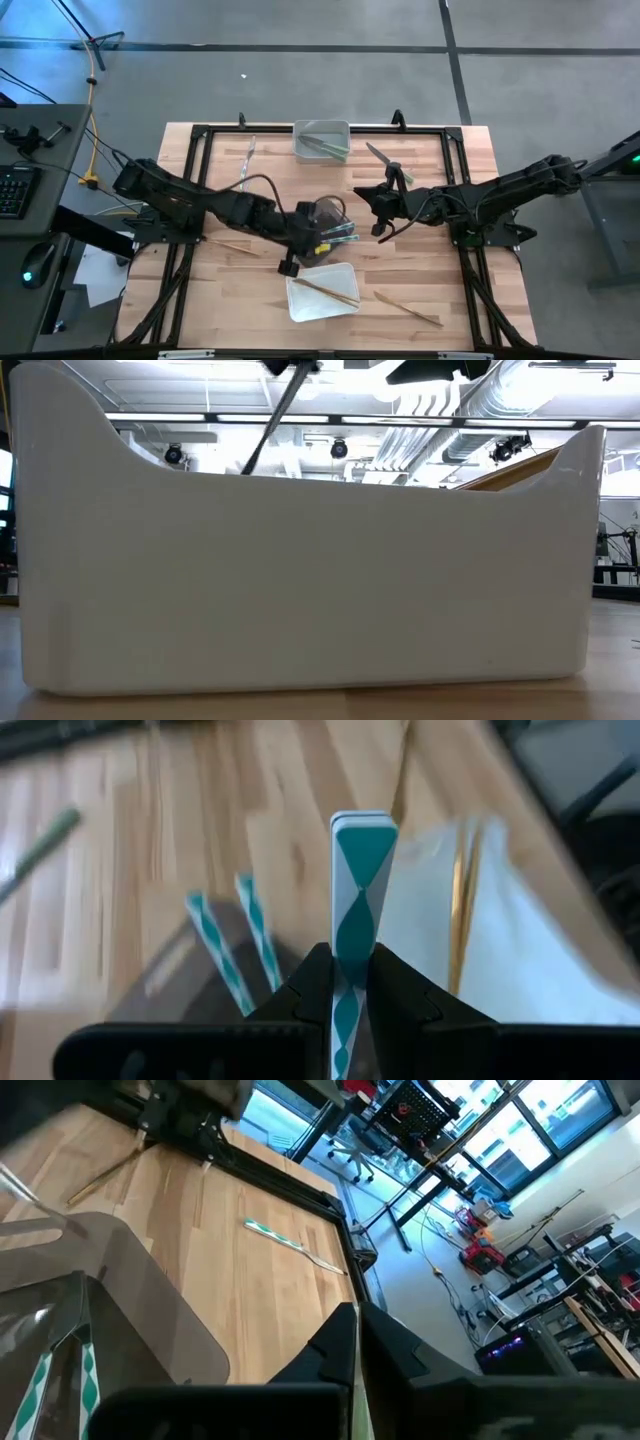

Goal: Sort silverware by color (type)
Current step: Put the blue patterned table knife into the black bin

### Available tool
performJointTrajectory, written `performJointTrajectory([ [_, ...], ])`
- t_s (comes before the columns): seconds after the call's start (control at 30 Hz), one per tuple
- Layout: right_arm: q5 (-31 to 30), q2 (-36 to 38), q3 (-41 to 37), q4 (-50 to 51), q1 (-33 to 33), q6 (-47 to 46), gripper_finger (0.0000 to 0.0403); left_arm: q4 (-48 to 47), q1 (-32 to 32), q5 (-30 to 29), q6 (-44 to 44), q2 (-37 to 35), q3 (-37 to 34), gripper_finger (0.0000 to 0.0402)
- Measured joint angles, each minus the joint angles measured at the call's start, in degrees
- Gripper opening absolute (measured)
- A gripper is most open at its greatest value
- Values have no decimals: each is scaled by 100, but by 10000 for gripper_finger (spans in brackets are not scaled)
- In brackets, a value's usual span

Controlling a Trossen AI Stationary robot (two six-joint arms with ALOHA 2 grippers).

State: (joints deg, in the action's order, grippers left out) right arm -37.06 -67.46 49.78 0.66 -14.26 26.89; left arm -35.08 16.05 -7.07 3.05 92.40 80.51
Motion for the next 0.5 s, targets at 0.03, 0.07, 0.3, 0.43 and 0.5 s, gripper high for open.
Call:
performJointTrajectory([
  [0.03,1,0,0,0,0,-27,0,-108,13,-137,-2,92,-1,29],
  [0.07,0,0,0,20,0,-105,0,-156,14,-310,0,179,-4,29],
  [0.3,0,-2,-2,149,0,-211,0,-309,-340,-923,362,560,-7,29],
  [0.43,0,-2,-2,224,0,-246,0,-266,-535,-1247,657,569,-7,29],
  [0.5,0,-2,-2,244,0,-246,0,-267,-624,-1399,756,568,-7,29],
])
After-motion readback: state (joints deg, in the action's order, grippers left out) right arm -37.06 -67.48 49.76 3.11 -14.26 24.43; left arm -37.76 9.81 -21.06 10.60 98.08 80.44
